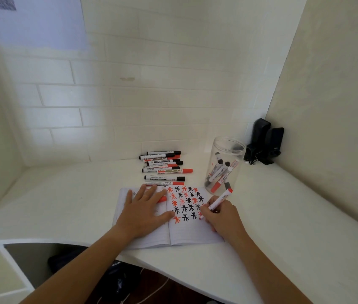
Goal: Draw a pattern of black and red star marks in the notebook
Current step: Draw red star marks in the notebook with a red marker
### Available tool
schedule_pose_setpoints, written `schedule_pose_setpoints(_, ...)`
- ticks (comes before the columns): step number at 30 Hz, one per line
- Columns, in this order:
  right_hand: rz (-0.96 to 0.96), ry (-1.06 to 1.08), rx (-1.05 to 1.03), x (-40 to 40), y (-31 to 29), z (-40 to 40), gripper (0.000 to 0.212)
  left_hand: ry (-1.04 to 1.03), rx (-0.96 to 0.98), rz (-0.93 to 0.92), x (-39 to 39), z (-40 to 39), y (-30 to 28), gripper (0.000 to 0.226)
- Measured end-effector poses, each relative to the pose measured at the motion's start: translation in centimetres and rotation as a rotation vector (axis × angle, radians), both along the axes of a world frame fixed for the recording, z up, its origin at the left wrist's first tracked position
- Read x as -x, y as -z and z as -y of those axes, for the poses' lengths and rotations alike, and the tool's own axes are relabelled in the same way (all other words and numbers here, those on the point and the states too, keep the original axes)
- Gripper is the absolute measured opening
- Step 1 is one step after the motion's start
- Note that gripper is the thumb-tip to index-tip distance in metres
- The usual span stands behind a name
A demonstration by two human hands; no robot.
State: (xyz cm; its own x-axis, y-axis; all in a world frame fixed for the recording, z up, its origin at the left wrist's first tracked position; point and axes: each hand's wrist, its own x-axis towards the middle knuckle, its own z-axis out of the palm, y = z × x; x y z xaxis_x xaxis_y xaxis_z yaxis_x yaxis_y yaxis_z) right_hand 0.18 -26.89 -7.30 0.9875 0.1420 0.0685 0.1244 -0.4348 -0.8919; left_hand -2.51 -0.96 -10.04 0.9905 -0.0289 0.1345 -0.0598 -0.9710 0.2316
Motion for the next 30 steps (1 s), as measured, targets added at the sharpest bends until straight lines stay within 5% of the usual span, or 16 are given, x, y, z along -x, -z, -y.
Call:
schedule_pose_setpoints(7, 0.109, 0.044, -0.039, 0.1, -0.5, -0.1, 0.026, 0.015, 0.232, 0.174, -0.1, -0.3, 0.4, 0.039)
schedule_pose_setpoints(11, 0.106, -0.104, -0.192, 0.7, -2.2, -0.7, 0.005, 0.061, 0.339, 0.339, -0.1, -0.8, 0.5, 0.02)
schedule_pose_setpoints(17, -0.071, -0.263, -0.317, 1.1, -3.3, -3.6, 0.011, 0.112, 0.407, 0.292, 0.0, -1.0, 0.1, 0.02)
schedule_pose_setpoints(30, -0.09, -0.355, -0.32, 1.3, -1.6, -5.7, 0.012, 0.256, 0.439, 0.239, 0.4, -1.0, -0.7, 0.024)
